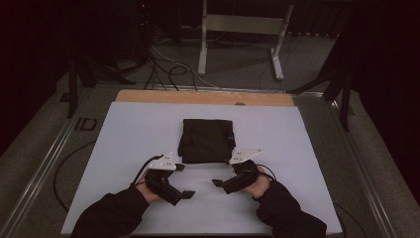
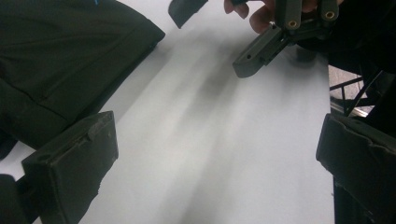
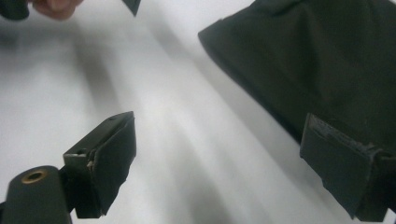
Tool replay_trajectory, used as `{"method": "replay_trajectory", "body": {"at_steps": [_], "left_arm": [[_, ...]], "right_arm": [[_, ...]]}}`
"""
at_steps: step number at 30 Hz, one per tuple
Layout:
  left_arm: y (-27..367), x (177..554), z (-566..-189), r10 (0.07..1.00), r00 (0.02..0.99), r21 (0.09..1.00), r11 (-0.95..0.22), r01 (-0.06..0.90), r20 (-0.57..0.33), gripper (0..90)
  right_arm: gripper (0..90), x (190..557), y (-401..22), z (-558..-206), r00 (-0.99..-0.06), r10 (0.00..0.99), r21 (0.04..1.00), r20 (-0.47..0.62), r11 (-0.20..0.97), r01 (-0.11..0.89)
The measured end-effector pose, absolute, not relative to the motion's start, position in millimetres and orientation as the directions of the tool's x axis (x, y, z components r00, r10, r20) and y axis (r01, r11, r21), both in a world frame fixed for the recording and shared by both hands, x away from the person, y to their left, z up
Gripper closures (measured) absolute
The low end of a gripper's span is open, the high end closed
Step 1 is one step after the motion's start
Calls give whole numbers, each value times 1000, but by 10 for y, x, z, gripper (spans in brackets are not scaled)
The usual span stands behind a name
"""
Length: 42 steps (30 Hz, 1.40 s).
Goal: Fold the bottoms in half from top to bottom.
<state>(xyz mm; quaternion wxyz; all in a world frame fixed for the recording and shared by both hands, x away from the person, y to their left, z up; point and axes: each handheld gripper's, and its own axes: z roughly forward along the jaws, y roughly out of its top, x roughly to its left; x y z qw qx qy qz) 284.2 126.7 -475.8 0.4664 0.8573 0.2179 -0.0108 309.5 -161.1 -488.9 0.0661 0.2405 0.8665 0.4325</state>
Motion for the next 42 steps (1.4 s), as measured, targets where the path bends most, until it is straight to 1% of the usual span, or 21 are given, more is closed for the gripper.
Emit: {"method": "replay_trajectory", "body": {"at_steps": [5, 12, 24, 29, 32, 35, 36, 42], "left_arm": [[1301, 2839, -4779, 342, 913, 796, -477, 373, -223, 0], [1388, 2818, -4803, 340, 915, 793, -484, 369, -218, 0], [1560, 2741, -4819, 357, 908, 788, -485, 379, -217, 0], [1654, 2697, -4810, 368, 903, 793, -471, 386, -221, 0], [1763, 2667, -4804, 388, 894, 798, -453, 398, -225, 0], [1822, 2651, -4810, 399, 888, 798, -446, 406, -229, 0], [1847, 2641, -4814, 401, 887, 799, -443, 407, -229, 0], [2008, 2593, -4833, 427, 874, 797, -430, 423, -234, 0]], "right_arm": [[111, 3061, -1667, -4918, -876, 474, 777, 86, 518, 357], [113, 3031, -1745, -4917, -880, 471, 779, 70, 525, 343], [111, 2945, -1906, -4891, -874, 483, 777, 54, 530, 341], [111, 2902, -1985, -4887, -867, 495, 776, 51, 527, 347], [110, 2857, -2089, -4870, -853, 519, 785, 60, 504, 361], [110, 2852, -2119, -4864, -854, 518, 785, 57, 506, 359], [109, 2817, -2194, -4857, -850, 524, 788, 54, 500, 358], [108, 2770, -2342, -4866, -835, 549, 784, 50, 496, 373]]}}
